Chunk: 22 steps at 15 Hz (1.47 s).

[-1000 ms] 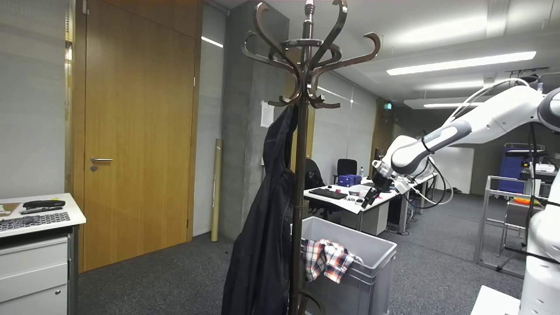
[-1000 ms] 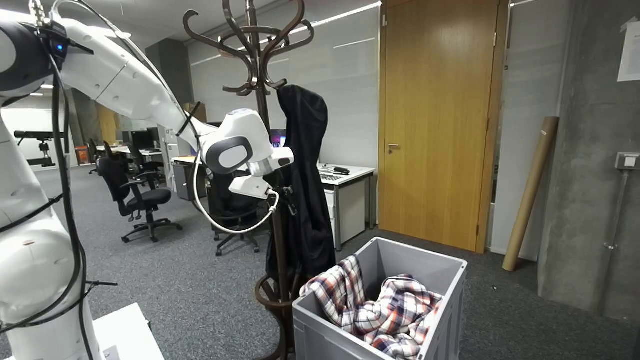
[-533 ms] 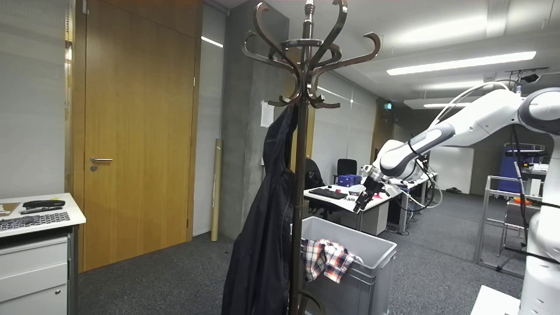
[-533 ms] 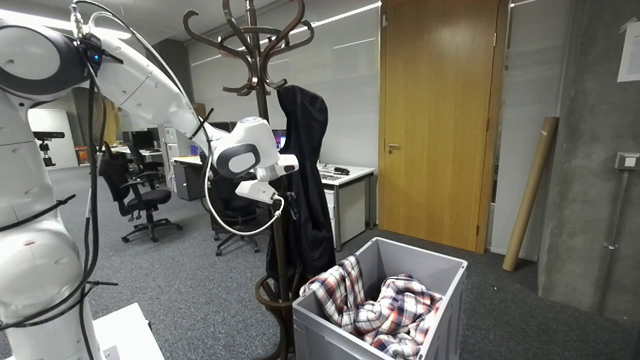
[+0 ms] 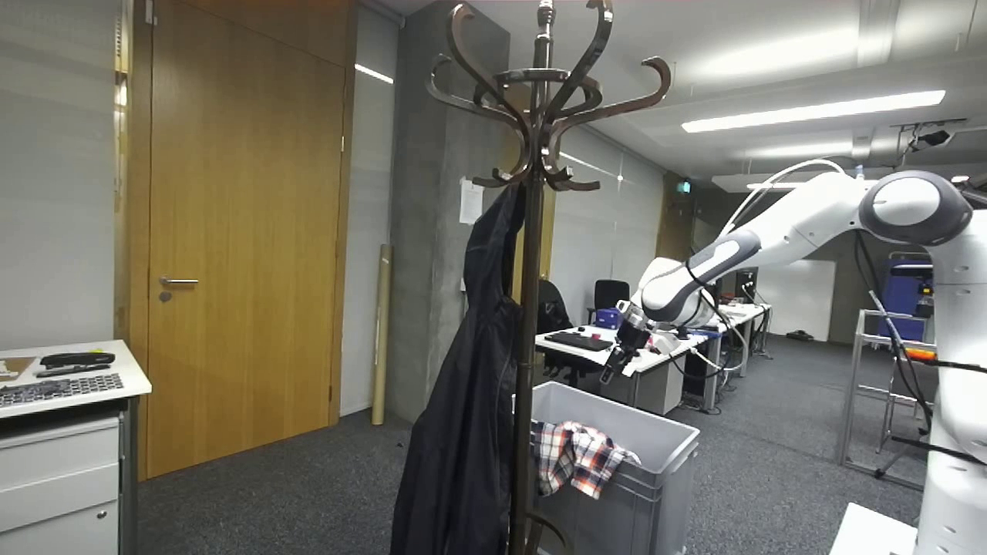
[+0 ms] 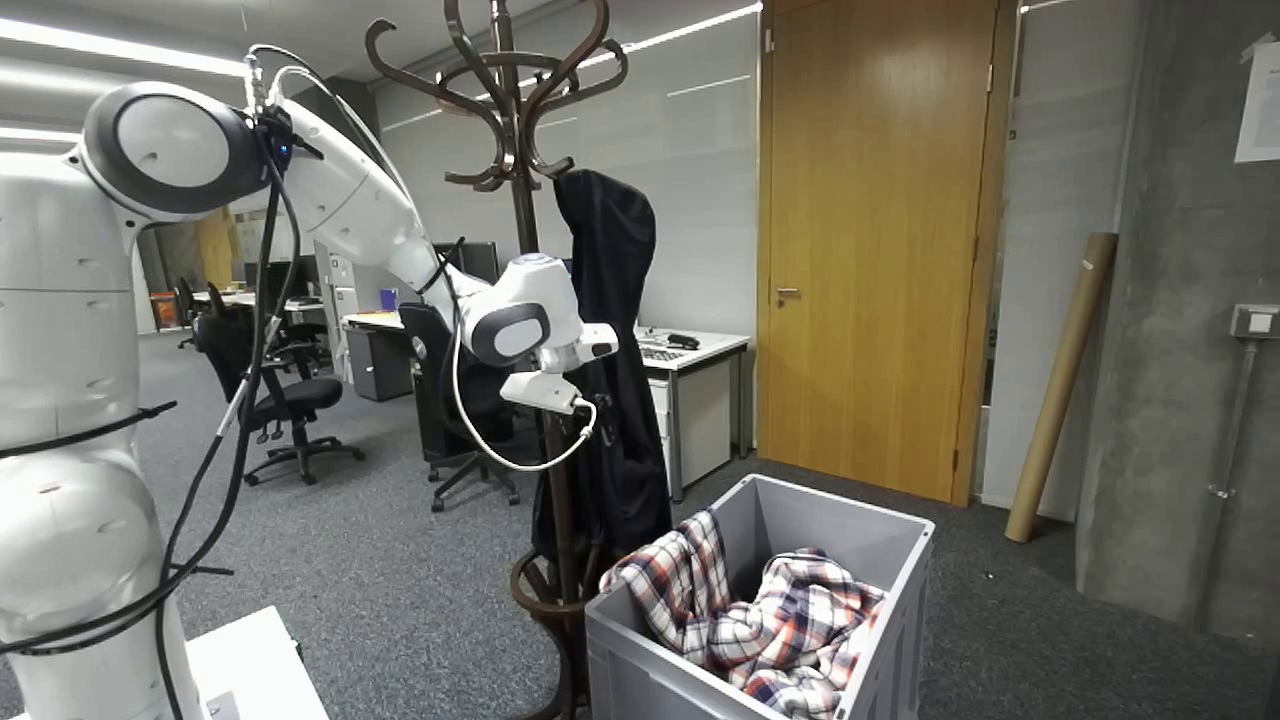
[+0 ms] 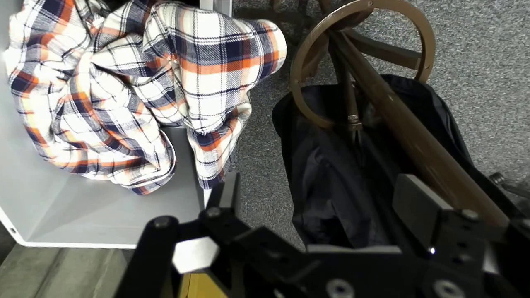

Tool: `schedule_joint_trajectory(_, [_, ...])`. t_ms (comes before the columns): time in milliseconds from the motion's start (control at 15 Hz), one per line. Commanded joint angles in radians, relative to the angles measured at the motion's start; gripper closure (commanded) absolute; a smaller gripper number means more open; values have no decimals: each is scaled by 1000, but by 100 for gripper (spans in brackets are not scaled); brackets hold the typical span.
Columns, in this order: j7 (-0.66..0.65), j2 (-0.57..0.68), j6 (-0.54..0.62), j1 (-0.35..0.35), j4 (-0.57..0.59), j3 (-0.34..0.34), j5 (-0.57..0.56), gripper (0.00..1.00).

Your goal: Put the hanging parts of the object in the basin

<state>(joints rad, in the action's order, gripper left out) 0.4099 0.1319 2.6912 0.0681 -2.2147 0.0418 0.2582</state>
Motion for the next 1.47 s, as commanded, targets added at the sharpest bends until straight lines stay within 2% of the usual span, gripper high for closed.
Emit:
schedule_joint_trajectory(0, [-4, 69, 29, -46, 76, -46, -36, 0])
schedule_joint_trajectory(533, [-84, 196, 139, -61, 122, -69, -160, 0])
schedule_joint_trajectory(867, [-146, 252, 209, -54, 140, -58, -230, 0])
schedule_joint_trajectory(933, [-135, 254, 206, -78, 142, -89, -202, 0])
schedule_joint_trajectory(1400, [-143, 250, 186, -71, 119, -84, -229, 0])
